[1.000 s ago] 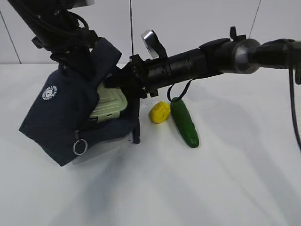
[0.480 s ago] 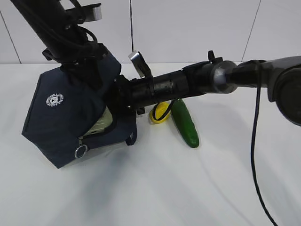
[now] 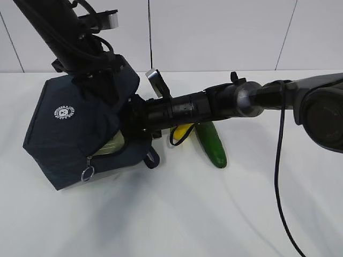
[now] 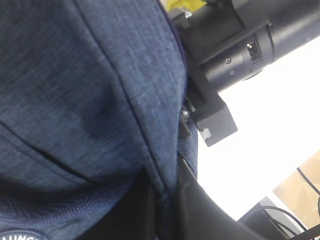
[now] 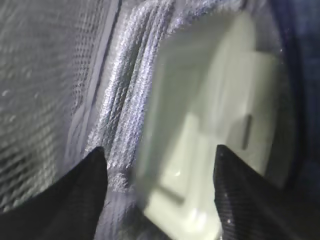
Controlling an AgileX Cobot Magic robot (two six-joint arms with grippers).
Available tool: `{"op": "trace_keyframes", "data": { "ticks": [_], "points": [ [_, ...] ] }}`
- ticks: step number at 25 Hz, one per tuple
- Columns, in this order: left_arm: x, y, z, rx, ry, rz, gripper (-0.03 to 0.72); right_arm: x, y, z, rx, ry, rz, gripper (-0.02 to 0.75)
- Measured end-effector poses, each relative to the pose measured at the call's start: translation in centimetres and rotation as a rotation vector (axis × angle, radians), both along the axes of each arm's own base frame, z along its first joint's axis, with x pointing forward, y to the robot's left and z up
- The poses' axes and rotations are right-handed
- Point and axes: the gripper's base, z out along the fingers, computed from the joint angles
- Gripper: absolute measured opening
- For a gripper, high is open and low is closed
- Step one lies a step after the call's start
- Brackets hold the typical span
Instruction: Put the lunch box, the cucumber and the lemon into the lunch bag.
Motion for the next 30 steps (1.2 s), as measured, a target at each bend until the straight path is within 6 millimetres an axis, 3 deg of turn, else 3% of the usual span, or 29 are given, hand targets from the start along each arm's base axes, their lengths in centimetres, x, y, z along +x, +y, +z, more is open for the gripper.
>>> {"op": "trace_keyframes", "data": {
  "ticks": [3, 10, 19, 26, 30],
  "points": [
    [0.0, 0.0, 0.0, 0.001, -0.001, 0.0, 0.018, -0.1, 0.1, 0.4, 0.031, 0.004, 0.015, 0.486],
    [0.0, 0.0, 0.0, 0.001, -0.003, 0.001, 0.018, 0.2, -0.9, 1.3, 0.022, -0.028, 0.057, 0.51],
    [0.0, 0.1, 0.0, 0.006, -0.005, 0.0, 0.018, 3.9, -9.8, 7.6, -0.126, -0.146, -0.024, 0.51],
    [0.0, 0.1, 0.0, 0.007, -0.008, -0.008, 0.018, 3.8, -12.8, 11.0, -0.493, -0.251, 0.048, 0.51],
    [0.0, 0.1, 0.0, 0.007, -0.009, -0.011, 0.018, 3.7, -13.7, 11.4, -0.716, -0.217, 0.035, 0.51]
  ]
}}
